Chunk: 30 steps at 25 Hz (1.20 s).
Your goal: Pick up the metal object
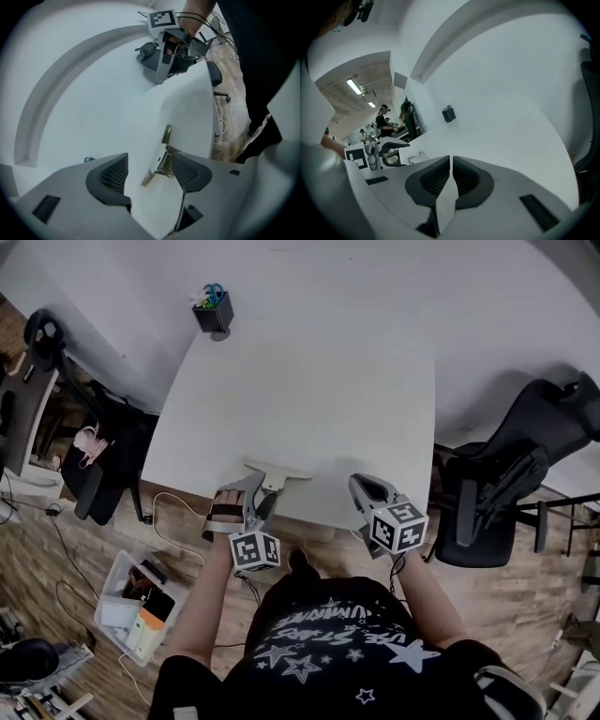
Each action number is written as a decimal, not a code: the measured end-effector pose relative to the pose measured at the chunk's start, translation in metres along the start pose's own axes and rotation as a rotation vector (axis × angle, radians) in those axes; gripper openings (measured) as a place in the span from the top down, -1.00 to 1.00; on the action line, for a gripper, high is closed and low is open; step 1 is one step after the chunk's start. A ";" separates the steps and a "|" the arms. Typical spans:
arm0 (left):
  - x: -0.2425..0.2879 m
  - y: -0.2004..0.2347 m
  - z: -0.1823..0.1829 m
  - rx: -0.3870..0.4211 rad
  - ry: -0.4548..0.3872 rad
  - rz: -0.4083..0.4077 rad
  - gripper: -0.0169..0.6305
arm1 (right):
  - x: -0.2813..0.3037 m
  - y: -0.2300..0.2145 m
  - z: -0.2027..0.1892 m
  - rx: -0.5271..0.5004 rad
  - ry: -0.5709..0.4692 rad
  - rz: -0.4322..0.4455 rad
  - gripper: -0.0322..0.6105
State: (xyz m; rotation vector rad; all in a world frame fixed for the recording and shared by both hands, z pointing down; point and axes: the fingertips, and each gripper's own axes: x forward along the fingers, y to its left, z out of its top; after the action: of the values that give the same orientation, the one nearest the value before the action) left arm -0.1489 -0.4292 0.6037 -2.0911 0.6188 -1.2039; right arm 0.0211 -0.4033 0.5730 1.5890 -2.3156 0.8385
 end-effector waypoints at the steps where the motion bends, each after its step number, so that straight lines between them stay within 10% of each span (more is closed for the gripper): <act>1: 0.003 0.000 0.000 0.011 0.001 -0.002 0.00 | 0.001 0.000 0.000 0.002 0.001 -0.002 0.74; 10: 0.017 -0.010 -0.004 0.096 0.020 -0.035 0.01 | 0.006 -0.005 -0.005 0.019 0.011 -0.013 0.74; 30: 0.025 -0.020 0.001 0.287 0.038 0.048 0.82 | -0.011 -0.018 -0.010 0.058 -0.007 -0.037 0.74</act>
State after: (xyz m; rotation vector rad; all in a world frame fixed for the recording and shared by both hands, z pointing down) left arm -0.1345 -0.4323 0.6321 -1.8081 0.4791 -1.2292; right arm 0.0400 -0.3936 0.5824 1.6559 -2.2792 0.9005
